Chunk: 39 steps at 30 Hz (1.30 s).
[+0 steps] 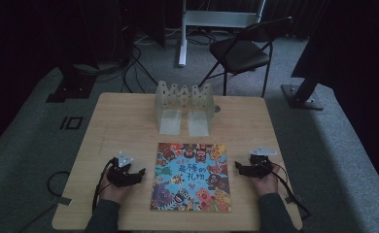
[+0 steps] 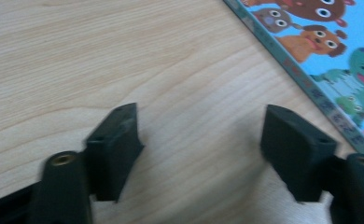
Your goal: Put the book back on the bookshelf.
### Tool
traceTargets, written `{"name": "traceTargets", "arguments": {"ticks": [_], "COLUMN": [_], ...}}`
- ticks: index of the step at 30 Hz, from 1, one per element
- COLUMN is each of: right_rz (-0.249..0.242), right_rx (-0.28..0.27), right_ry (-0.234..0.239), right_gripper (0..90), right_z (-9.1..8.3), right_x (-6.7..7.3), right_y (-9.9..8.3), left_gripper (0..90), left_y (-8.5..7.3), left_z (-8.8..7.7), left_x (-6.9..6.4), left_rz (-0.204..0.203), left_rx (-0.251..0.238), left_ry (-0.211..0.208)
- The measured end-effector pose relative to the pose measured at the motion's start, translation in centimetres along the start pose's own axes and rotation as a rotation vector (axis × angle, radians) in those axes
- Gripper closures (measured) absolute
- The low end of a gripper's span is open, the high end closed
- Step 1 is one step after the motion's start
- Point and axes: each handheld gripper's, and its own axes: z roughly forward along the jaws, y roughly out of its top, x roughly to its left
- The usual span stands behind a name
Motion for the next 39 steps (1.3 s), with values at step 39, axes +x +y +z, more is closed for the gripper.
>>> {"name": "traceTargets", "arguments": {"ticks": [39], "right_rz": [-0.074], "right_rx": [-0.001], "right_ry": [0.188], "right_gripper": [18.8], "right_z": [3.5], "right_x": [1.9], "right_y": [6.2], "left_gripper": [27.8], "left_y": [2.0], "left_z": [1.6], "left_x": [-6.6], "left_rz": [0.214], "left_rx": [-0.018], "left_ry": [-0.357]}}
